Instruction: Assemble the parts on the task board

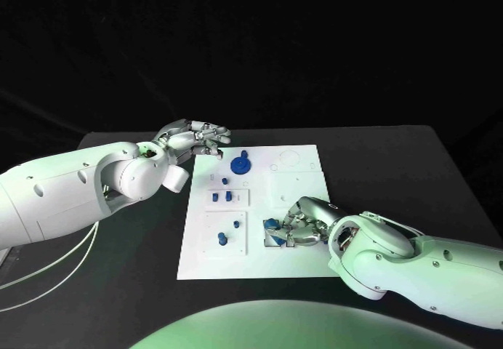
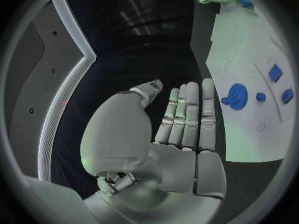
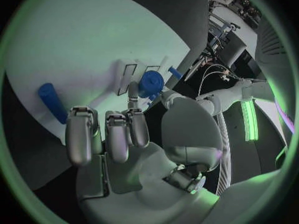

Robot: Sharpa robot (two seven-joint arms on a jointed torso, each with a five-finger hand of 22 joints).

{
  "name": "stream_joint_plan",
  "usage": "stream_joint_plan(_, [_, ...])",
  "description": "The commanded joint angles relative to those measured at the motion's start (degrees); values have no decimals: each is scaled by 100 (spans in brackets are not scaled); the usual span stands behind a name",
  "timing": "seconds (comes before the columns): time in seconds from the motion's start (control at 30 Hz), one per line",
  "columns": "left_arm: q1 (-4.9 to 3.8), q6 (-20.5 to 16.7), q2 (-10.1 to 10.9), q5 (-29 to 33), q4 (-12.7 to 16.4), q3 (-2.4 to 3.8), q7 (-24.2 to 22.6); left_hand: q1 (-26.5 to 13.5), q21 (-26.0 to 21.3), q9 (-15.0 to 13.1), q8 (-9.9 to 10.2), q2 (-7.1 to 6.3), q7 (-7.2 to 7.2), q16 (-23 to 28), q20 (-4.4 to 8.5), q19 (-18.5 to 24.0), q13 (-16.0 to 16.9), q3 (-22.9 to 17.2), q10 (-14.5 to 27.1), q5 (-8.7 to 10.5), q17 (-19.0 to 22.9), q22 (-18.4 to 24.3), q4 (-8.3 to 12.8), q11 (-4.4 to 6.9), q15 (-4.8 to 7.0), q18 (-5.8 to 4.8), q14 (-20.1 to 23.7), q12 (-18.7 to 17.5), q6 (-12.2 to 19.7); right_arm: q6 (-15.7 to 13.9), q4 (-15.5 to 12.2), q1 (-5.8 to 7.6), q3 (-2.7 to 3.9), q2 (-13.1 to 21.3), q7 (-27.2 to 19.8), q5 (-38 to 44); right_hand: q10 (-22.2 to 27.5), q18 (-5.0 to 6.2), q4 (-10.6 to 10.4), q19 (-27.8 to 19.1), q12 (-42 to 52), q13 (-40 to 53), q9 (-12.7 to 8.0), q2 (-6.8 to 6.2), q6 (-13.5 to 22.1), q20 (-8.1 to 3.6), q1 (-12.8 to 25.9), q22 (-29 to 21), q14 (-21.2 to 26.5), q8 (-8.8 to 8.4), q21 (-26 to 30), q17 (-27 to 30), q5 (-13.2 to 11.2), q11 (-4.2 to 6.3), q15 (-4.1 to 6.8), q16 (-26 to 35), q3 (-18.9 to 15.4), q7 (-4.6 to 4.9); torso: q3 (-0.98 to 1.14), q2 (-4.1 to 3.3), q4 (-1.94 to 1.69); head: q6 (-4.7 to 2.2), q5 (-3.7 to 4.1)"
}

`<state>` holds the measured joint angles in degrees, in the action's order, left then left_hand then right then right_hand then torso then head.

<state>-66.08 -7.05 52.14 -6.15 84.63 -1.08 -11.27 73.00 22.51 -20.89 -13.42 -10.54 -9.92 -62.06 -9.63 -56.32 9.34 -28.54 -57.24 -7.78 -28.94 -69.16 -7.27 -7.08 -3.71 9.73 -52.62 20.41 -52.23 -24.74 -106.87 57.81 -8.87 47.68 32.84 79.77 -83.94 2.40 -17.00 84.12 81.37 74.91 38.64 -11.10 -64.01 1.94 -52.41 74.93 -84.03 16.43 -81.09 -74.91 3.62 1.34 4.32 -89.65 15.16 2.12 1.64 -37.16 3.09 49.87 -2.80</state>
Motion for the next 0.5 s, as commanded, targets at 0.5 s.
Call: stream_joint_plan(0.5, [-3,111,13,-15,19,3,31,-22,-42,-9,-23,24,-1,28,-18,-39,-2,30,50,-37,-10,8,-11,-13,-10,49,21,-34,45,60,-94,-11,-2,101,-218,134,-128,-63,-7,303,-126,808,124,338,46,-15,202,1275,-597,-36,24,-1509,795,-5,26,-35,-2282,57,0,0,4,-1,-7])
